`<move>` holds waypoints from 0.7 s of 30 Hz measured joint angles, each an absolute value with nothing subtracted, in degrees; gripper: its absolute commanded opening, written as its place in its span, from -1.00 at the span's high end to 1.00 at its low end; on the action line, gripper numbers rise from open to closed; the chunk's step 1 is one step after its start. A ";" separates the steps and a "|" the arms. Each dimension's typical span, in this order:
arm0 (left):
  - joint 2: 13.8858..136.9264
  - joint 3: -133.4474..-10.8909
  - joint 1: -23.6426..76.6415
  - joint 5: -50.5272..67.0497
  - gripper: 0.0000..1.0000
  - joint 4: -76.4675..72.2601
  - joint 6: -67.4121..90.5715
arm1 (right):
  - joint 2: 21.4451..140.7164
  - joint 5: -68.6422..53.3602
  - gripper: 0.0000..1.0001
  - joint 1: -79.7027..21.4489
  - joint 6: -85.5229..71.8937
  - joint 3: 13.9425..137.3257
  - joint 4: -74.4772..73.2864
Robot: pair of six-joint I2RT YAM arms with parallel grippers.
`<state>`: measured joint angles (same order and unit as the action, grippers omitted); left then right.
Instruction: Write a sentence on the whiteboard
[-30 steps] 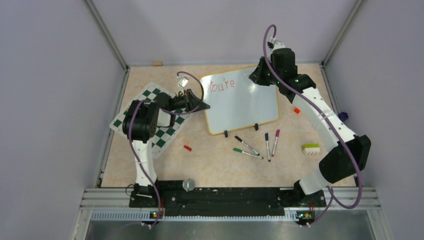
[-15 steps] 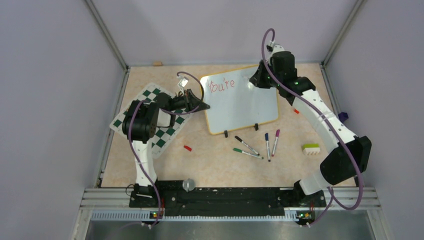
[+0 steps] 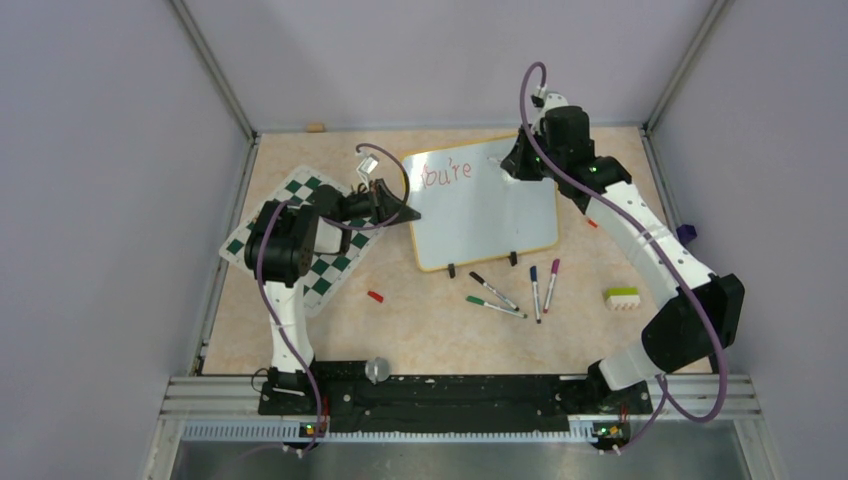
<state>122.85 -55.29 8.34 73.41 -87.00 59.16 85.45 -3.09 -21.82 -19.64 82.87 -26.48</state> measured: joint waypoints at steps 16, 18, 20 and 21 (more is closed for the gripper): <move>122.85 -55.66 8.78 75.37 1.00 -87.02 59.96 | 86.98 -4.49 1.00 -21.82 -18.96 83.66 -27.53; 122.85 -55.55 8.71 75.16 1.00 -87.02 59.90 | 86.26 -4.69 1.00 -21.82 -18.81 83.22 -27.44; 122.54 -54.43 8.27 74.02 1.00 -87.05 59.46 | 84.88 -4.80 1.00 -21.82 -18.61 82.24 -27.53; 122.08 -53.32 7.99 73.19 1.00 -87.02 59.00 | 84.14 -4.82 1.00 -21.82 -18.59 81.73 -27.55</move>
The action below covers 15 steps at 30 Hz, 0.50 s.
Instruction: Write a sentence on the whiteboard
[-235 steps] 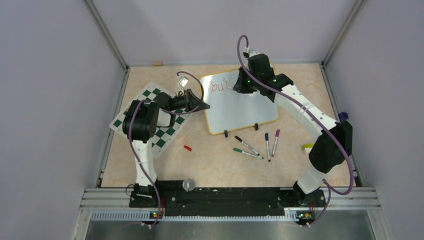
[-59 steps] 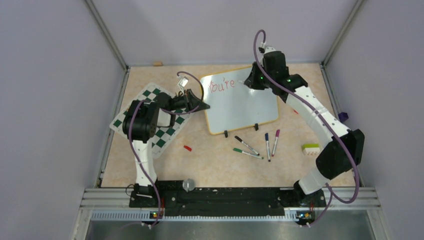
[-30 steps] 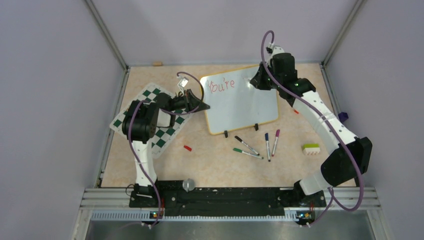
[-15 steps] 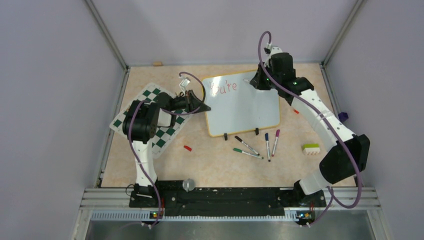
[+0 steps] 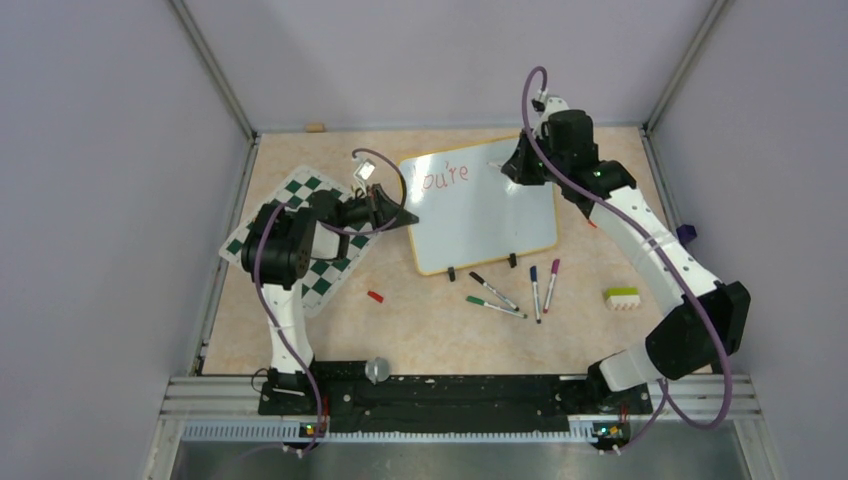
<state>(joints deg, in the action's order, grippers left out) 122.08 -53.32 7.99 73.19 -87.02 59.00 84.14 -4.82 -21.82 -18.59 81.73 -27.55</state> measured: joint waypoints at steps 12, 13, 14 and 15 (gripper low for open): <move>119.52 -48.49 6.46 71.29 1.00 -87.05 56.69 | 82.65 -5.26 1.00 -21.82 -18.68 81.38 -26.96; 119.52 -48.49 6.46 71.29 1.00 -87.05 56.66 | 82.67 -5.50 1.00 -21.82 -18.70 81.38 -26.98; 119.52 -48.47 6.46 71.29 1.00 -87.05 56.66 | 82.67 -5.72 1.00 -21.82 -18.70 81.38 -27.00; 119.52 -48.47 6.46 71.29 1.00 -87.05 56.64 | 82.67 -5.96 1.00 -21.82 -18.74 81.38 -27.03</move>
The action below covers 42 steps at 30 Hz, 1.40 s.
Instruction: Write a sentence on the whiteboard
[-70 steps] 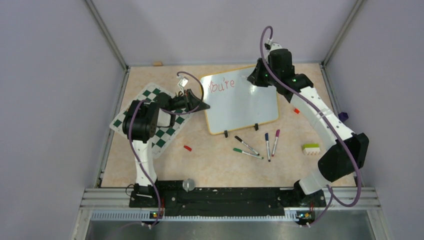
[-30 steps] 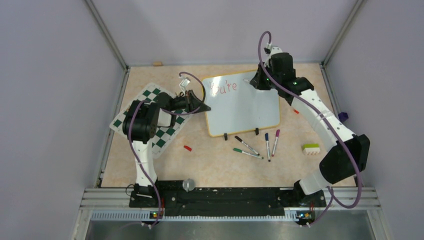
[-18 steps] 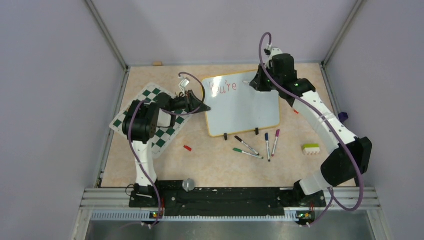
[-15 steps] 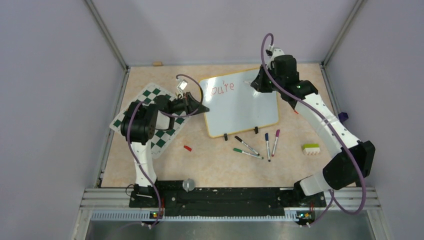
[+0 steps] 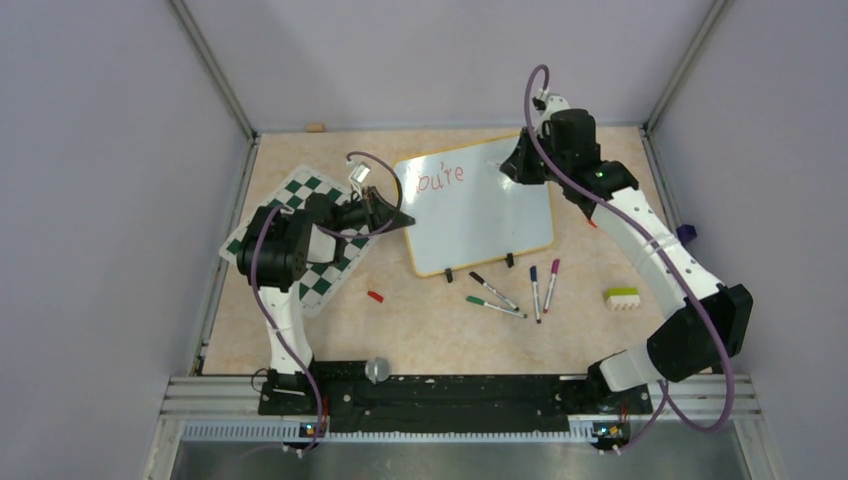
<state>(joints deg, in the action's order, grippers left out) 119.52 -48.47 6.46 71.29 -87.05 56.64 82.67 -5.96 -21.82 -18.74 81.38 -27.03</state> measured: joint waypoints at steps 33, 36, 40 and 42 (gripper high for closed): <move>119.46 -48.42 6.46 71.29 1.00 -87.05 56.47 | 88.95 -3.57 1.00 -21.82 -20.16 85.56 -29.34; 119.42 -48.42 6.46 71.26 1.00 -87.00 56.45 | 89.84 -3.51 1.00 -21.82 -20.14 86.46 -29.32; 119.42 -48.40 6.46 71.22 1.00 -86.94 56.51 | 90.28 -3.57 1.00 -21.82 -20.14 86.83 -29.43; 119.42 -48.40 6.46 71.22 1.00 -86.91 56.51 | 90.32 -3.60 1.00 -21.82 -20.16 86.98 -29.58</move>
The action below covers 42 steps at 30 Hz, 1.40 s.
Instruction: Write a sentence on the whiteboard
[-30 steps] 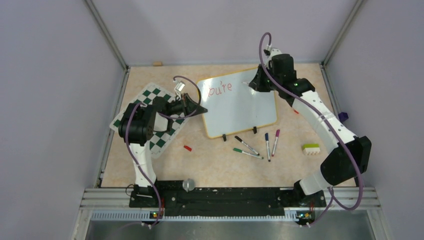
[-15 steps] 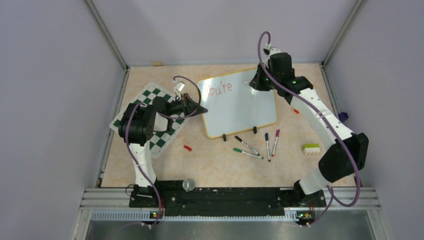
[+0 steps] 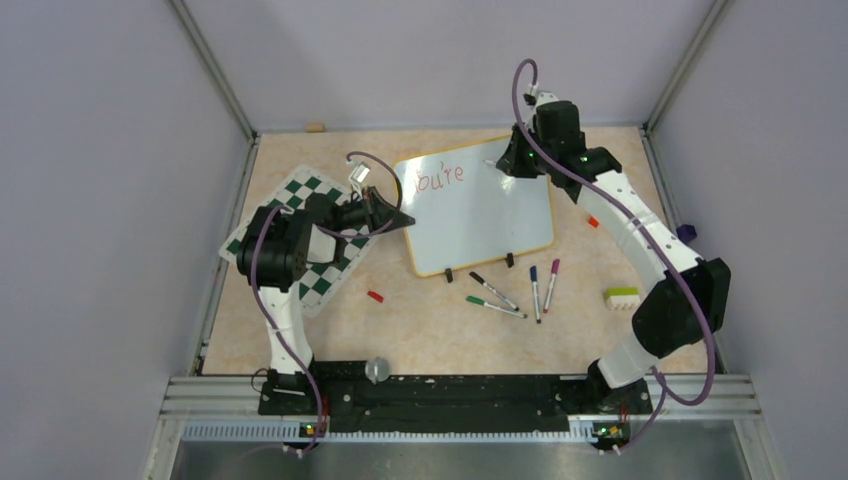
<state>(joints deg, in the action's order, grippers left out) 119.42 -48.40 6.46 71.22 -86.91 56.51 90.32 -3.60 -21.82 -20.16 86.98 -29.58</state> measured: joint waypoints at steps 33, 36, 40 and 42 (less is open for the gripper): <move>119.42 -48.40 6.46 71.07 1.00 -86.65 56.60 | 90.45 -6.74 1.00 -21.82 -20.16 85.47 -30.37; 119.42 -48.40 6.46 71.07 1.00 -86.65 56.58 | 90.37 -6.33 1.00 -21.82 -20.16 85.47 -30.70; 119.42 -48.40 6.46 71.05 1.00 -86.65 56.60 | 90.26 -5.37 1.00 -21.85 -20.16 85.47 -31.18; 119.42 -48.40 6.46 71.05 1.00 -86.63 56.60 | 90.19 -4.82 1.00 -21.85 -20.16 85.47 -31.35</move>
